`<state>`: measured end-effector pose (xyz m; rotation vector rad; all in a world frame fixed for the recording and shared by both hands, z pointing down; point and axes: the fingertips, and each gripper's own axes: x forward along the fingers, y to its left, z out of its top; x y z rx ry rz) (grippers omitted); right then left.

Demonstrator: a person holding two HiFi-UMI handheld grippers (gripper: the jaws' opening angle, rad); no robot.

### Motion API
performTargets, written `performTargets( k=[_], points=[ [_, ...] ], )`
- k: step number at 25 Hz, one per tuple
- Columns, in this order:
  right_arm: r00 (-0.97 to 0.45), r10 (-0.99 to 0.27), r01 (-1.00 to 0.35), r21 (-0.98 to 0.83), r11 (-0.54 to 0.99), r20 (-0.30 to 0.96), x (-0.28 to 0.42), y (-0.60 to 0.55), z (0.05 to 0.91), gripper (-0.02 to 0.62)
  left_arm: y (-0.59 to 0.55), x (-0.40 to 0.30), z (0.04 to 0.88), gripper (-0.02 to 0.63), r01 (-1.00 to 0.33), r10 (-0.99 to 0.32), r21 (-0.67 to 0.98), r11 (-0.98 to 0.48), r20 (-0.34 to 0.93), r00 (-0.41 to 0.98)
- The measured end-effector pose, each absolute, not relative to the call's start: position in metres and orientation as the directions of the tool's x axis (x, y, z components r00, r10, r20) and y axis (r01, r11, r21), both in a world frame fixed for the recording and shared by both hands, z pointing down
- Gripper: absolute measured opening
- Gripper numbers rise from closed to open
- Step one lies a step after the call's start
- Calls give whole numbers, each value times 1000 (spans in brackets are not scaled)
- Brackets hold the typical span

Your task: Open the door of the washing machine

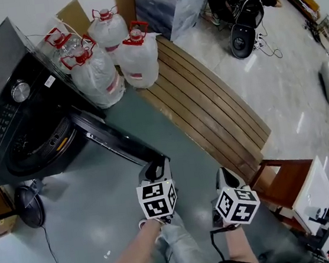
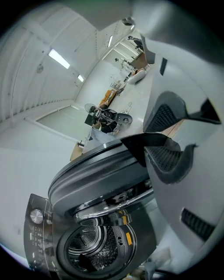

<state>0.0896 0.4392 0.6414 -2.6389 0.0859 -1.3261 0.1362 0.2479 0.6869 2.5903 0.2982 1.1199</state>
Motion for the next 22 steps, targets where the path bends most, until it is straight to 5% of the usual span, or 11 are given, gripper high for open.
performTargets(
  k=[11, 22],
  points=[
    [572, -307, -165, -260, -951, 761, 99, 360, 590, 5, 209, 83, 613, 34, 83, 259, 279, -957, 690, 676],
    [480, -597, -593, -264, -761, 643, 99, 196, 485, 5, 22, -17, 473, 9, -367, -154, 262, -893, 588, 794]
  ],
)
